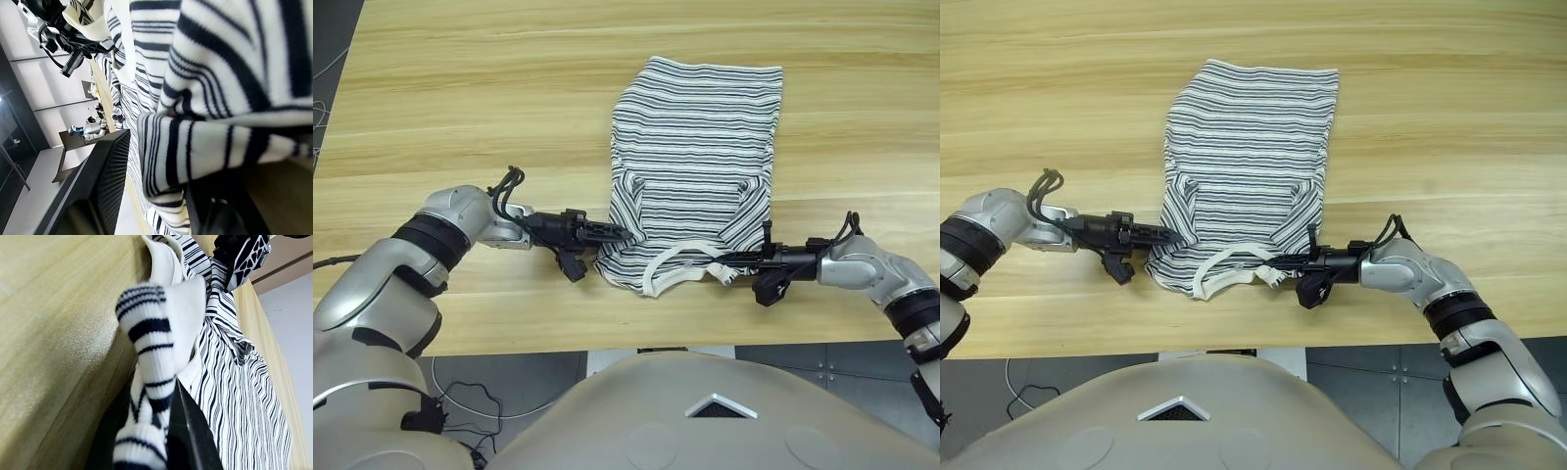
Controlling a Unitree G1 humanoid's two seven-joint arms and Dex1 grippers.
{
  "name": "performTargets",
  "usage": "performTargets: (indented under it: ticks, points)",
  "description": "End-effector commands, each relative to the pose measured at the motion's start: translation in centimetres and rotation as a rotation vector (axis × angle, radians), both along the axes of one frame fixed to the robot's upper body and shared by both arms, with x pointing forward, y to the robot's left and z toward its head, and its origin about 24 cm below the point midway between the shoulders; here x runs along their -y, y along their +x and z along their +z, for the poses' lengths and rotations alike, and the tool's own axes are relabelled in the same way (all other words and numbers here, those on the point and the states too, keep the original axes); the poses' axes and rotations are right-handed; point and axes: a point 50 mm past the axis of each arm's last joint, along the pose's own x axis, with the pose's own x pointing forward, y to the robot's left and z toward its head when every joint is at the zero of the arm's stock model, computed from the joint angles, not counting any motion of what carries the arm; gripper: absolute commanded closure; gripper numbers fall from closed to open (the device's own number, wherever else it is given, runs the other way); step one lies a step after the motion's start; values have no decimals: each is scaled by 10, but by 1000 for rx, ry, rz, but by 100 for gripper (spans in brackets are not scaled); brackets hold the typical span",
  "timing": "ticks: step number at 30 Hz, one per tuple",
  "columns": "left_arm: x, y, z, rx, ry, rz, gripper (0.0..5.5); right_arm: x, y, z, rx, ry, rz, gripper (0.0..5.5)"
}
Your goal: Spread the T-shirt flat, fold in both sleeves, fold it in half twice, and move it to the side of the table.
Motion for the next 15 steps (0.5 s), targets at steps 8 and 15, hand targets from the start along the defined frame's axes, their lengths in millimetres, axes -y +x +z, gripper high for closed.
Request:
performTargets:
  ticks: [8, 15]
  points:
    - [-5, -33, -26, -128, 101, -101, 451, 6, -12, -19, -88, -146, 13, 540]
    - [1, -36, -24, -137, 77, -118, 514, 7, -10, -18, -83, -145, 13, 540]
